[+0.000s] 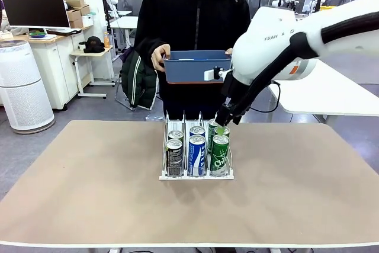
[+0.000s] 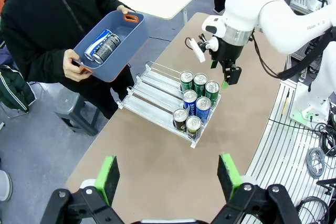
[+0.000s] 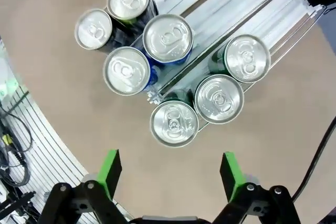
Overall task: Fill the beverage cans into the dispenser.
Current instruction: Place the picked Sprite in the line of the Automatic Can Dispenser with the same cans, then pick up the Ionic drink handed by the human.
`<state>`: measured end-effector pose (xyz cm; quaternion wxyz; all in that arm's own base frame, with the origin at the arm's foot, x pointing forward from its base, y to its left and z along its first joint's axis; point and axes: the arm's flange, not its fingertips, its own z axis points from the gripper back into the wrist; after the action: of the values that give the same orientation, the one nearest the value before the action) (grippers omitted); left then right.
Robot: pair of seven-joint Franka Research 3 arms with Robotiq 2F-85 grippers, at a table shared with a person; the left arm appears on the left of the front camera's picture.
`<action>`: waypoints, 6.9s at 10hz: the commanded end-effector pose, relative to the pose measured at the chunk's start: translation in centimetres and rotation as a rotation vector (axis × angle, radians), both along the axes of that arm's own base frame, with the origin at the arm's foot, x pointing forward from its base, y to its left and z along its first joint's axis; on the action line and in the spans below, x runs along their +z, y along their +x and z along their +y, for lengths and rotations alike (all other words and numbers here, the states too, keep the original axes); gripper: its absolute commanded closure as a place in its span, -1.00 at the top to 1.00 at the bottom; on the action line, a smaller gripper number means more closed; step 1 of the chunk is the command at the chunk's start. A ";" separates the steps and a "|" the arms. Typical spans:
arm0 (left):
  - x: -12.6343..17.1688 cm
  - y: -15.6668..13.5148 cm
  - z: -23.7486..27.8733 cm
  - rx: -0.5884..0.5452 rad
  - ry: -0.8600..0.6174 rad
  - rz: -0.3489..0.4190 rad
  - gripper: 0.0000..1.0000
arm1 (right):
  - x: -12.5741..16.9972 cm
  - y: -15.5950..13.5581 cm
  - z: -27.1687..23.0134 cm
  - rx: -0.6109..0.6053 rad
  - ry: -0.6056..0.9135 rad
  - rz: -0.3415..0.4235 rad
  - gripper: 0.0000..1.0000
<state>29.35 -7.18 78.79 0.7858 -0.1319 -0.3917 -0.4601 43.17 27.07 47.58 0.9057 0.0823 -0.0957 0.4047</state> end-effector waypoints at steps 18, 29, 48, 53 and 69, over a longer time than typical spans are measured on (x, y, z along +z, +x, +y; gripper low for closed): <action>0.0 0.0 0.1 0.006 0.001 0.000 1.00 | 2.9 -2.6 -2.0 -0.039 0.094 -0.107 1.00; 0.0 0.0 0.1 0.006 0.001 0.000 1.00 | 6.9 -1.0 -4.7 0.012 0.179 -0.113 1.00; 0.0 0.0 0.1 0.006 0.001 0.000 1.00 | 32.5 -5.7 -12.8 0.154 0.461 -0.397 1.00; 0.0 0.0 0.1 0.006 0.001 0.000 1.00 | 33.5 -6.7 -13.5 0.147 0.502 -0.451 1.00; 0.0 0.0 0.1 0.006 0.001 0.000 1.00 | 34.4 -6.5 -13.4 0.115 0.468 -0.435 1.00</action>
<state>29.35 -7.17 78.79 0.7858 -0.1320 -0.3917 -0.4601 36.78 13.70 82.16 0.7959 0.2047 -0.3736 0.4302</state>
